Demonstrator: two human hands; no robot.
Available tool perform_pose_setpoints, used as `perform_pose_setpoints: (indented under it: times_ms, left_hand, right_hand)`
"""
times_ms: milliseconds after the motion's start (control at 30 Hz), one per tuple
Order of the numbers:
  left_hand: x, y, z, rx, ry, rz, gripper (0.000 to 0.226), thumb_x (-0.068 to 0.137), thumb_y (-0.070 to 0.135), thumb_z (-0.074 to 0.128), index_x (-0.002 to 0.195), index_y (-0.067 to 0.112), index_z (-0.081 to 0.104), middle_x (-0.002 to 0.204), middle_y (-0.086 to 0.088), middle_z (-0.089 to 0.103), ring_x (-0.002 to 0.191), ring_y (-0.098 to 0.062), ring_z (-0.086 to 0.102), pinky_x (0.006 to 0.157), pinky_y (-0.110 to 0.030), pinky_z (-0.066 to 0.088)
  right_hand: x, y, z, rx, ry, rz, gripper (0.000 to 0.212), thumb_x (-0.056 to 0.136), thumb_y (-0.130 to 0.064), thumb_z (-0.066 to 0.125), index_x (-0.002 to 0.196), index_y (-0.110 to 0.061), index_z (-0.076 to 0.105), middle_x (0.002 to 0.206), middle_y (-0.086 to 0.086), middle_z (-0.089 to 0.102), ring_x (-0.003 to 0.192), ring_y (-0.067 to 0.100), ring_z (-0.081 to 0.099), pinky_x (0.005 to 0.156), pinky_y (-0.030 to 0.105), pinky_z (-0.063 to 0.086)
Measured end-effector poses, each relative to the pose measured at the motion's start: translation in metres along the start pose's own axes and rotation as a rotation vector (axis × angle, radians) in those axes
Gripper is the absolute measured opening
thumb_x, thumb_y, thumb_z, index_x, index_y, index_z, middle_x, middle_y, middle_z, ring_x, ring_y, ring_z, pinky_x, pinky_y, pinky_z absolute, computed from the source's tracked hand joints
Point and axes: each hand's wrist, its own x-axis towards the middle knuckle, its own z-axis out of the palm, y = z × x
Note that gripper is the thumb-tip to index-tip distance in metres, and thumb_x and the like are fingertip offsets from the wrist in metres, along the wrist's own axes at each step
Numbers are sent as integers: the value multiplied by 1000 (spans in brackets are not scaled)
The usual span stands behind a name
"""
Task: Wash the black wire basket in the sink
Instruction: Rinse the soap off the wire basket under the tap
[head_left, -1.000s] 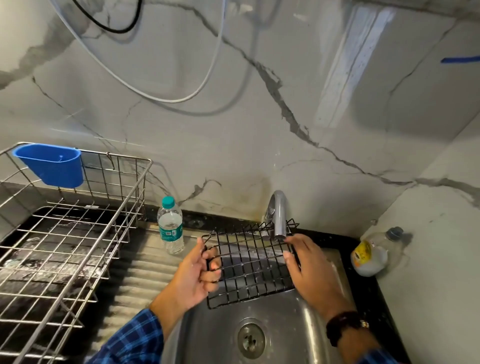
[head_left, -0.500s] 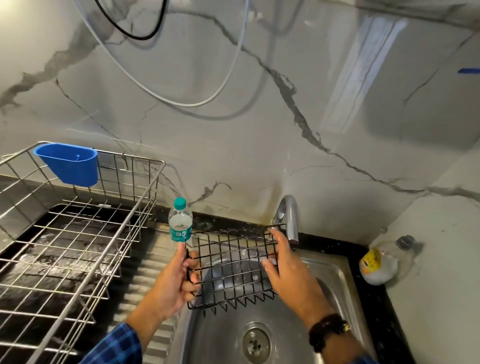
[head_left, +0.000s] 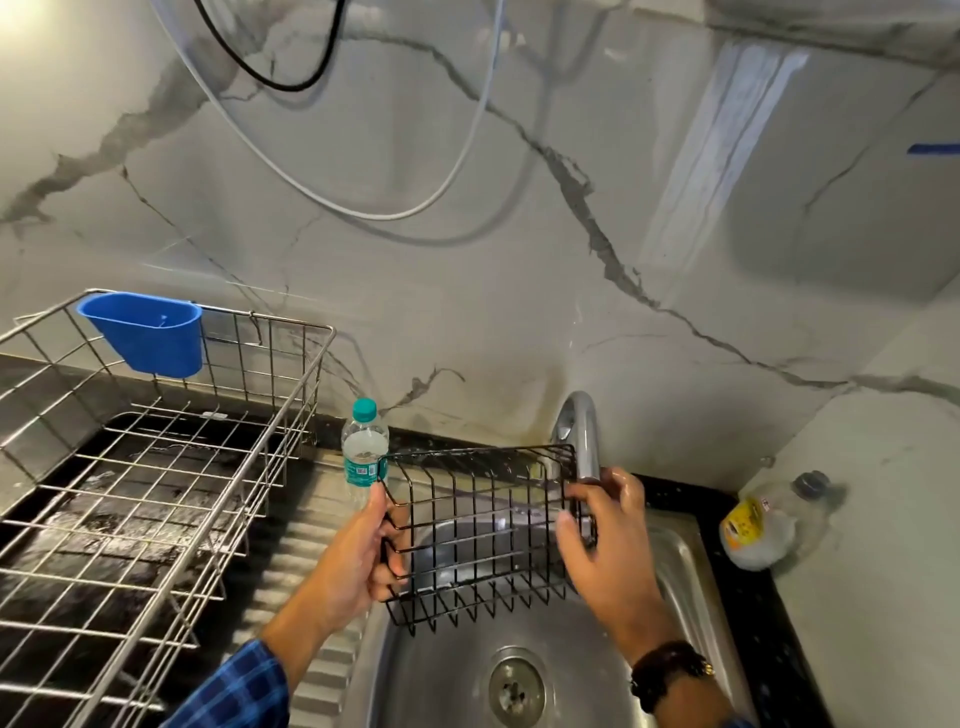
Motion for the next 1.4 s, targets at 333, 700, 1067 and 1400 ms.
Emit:
perform_pose_setpoints:
  times_ms: [333, 700, 1067, 1400]
  left_hand:
    - [1, -7, 22, 409, -83, 130, 55, 95, 58, 27, 84, 13, 57, 63, 6, 58, 54, -9, 54, 44, -18, 37]
    - [13, -14, 56, 708, -266, 327, 50, 99, 54, 42, 105, 10, 64, 87, -3, 68, 68, -6, 66, 63, -22, 54]
    - [10, -34, 53, 574, -117, 283, 46, 94, 51, 38, 68, 16, 51, 52, 3, 43, 41, -6, 48, 45, -22, 43]
    - [19, -18, 47, 610, 88, 631, 47, 100, 56, 31, 84, 22, 59, 70, 8, 58, 66, -10, 56, 57, -24, 47]
  right_hand:
    - [5, 3, 30, -294, -31, 204, 66, 96, -61, 4, 144, -34, 41, 158, -3, 35, 153, 27, 11, 119, 62, 9]
    - [12, -63, 18, -169, -430, -106, 57, 99, -61, 19, 154, -46, 13, 164, -18, 10, 152, 8, -3, 124, 51, -1]
    - [9, -15, -8, 50, -539, 132, 32, 105, -48, 32, 118, -40, 60, 116, -18, 62, 107, -8, 54, 101, 28, 46]
    - [11, 18, -20, -85, -186, 191, 52, 102, -50, 34, 64, -19, 49, 60, -5, 40, 52, 7, 37, 47, 14, 33]
